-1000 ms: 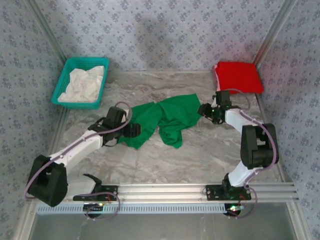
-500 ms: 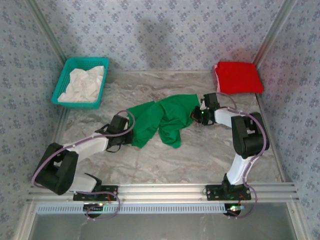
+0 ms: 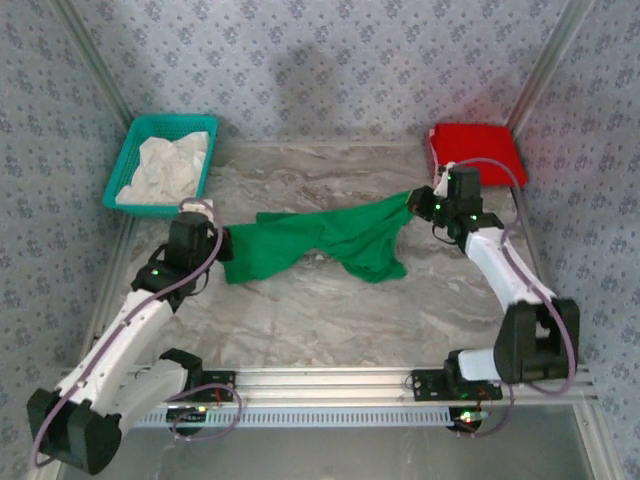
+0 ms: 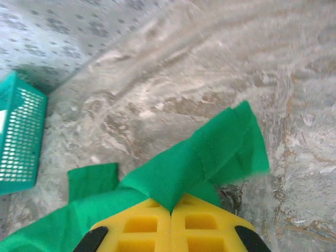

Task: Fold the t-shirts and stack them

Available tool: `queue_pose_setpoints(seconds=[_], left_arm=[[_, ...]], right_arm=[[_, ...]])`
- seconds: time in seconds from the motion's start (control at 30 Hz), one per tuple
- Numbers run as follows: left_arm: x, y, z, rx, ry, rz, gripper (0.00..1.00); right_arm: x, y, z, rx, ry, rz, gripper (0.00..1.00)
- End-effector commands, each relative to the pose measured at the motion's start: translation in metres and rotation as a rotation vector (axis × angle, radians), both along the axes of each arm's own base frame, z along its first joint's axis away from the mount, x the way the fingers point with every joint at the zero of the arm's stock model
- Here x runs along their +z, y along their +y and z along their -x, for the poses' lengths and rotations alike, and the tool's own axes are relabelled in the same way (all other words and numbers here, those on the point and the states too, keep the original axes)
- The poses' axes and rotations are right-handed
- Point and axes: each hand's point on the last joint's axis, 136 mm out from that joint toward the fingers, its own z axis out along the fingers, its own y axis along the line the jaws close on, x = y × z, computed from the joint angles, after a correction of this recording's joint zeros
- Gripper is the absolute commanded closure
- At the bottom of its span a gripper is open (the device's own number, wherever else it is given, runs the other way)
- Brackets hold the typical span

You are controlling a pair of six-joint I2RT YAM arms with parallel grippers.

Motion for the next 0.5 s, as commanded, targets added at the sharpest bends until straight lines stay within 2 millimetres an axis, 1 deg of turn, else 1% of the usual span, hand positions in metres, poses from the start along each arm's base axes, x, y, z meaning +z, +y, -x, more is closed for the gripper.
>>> queue_pose_setpoints(seconds=[0.0, 0.07, 0.17, 0.23, 0.27, 0.3, 0.33, 0.47], left_arm=[[0.062, 0.016, 0.010, -0.012, -0.134, -0.113, 1.00], [0.100, 0.022, 0.015, -0.016, -0.209, -0.147, 1.00], [0.150, 0.021, 0.023, -0.050, -0.298, -0.161, 1.00], [0.176, 0.019, 0.029, -0.075, -0.352, -0.157, 1.00], [0.189, 0.018, 0.032, -0.083, -0.380, -0.150, 1.00], [0.199, 0.016, 0.034, -0.098, -0.407, -0.143, 1.00], [0.209, 0.013, 0.035, -0.118, -0.430, -0.138, 1.00], [0.241, 0.002, 0.040, -0.182, -0.471, -0.113, 1.00]], right_arm=[[0.057, -0.015, 0.021, -0.019, -0.141, 0.112, 1.00], [0.098, -0.023, 0.036, -0.032, -0.247, 0.158, 1.00], [0.149, -0.026, 0.057, -0.038, -0.374, 0.174, 1.00], [0.176, -0.024, 0.072, -0.024, -0.446, 0.180, 1.00], [0.186, -0.024, 0.079, -0.021, -0.476, 0.183, 1.00], [0.191, -0.023, 0.084, -0.016, -0.496, 0.185, 1.00], [0.212, -0.023, 0.092, -0.019, -0.548, 0.184, 1.00], [0.238, -0.021, 0.113, -0.008, -0.636, 0.203, 1.00]])
